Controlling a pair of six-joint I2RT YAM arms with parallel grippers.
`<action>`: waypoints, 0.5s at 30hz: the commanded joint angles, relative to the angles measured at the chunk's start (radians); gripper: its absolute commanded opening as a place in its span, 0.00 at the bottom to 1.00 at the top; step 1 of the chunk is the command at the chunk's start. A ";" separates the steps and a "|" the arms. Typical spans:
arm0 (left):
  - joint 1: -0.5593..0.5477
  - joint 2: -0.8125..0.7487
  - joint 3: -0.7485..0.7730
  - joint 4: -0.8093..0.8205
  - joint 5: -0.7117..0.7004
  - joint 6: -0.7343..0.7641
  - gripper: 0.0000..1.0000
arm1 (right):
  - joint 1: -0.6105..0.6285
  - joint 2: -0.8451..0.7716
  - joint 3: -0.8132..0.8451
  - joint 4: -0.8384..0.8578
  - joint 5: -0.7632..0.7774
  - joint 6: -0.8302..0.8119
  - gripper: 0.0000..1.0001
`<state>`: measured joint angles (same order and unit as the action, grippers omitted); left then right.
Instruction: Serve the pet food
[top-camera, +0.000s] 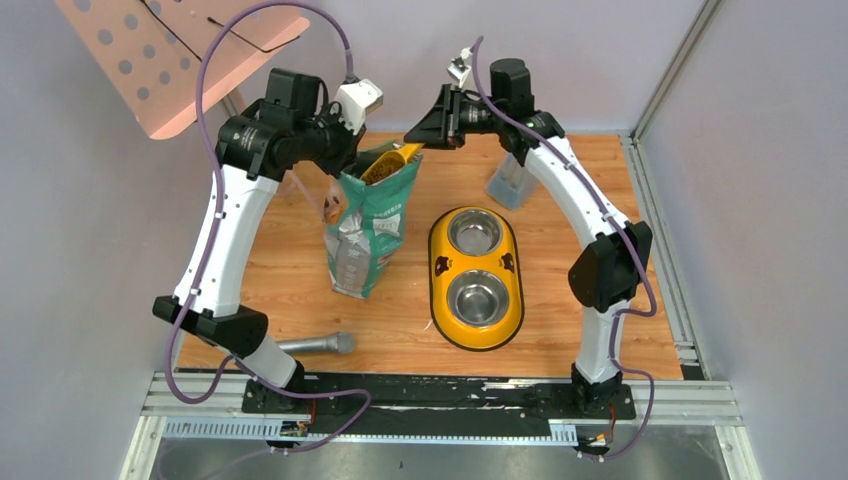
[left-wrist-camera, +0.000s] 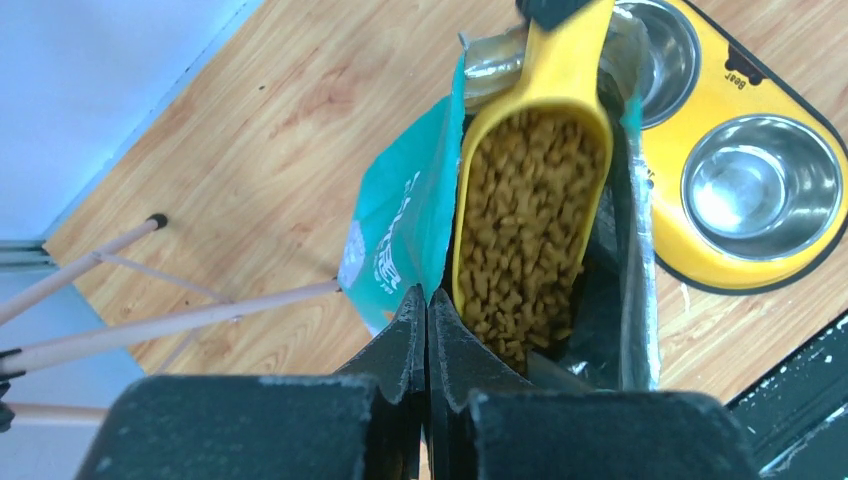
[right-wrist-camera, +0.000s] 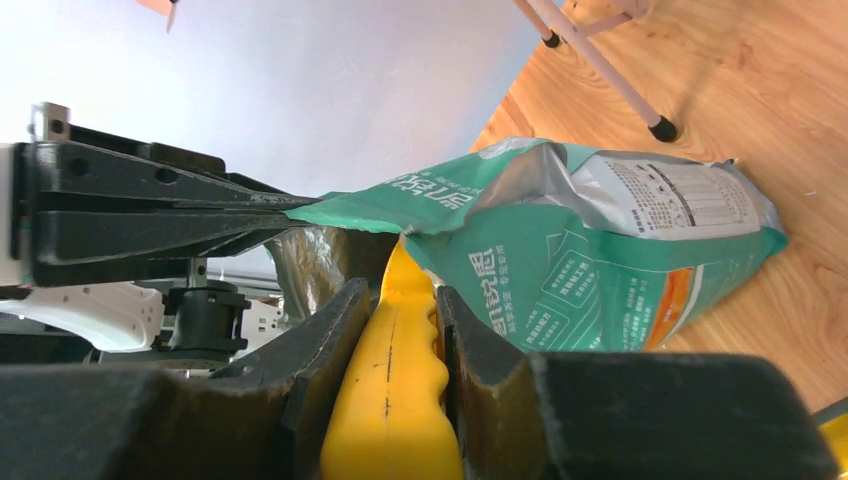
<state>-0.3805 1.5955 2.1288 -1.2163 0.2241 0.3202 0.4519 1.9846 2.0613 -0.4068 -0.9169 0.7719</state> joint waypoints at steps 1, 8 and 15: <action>0.002 -0.091 0.028 0.015 0.036 0.017 0.00 | -0.021 -0.051 -0.002 0.013 -0.065 0.019 0.00; 0.002 -0.092 0.064 -0.008 0.061 0.019 0.00 | -0.041 0.032 -0.105 0.104 -0.123 0.179 0.00; 0.002 -0.089 0.053 -0.077 0.020 0.071 0.00 | -0.125 0.075 -0.067 0.236 -0.225 0.323 0.00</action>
<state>-0.3786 1.5772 2.1304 -1.2625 0.2333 0.3508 0.3832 2.0346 1.9678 -0.2527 -1.0966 0.9836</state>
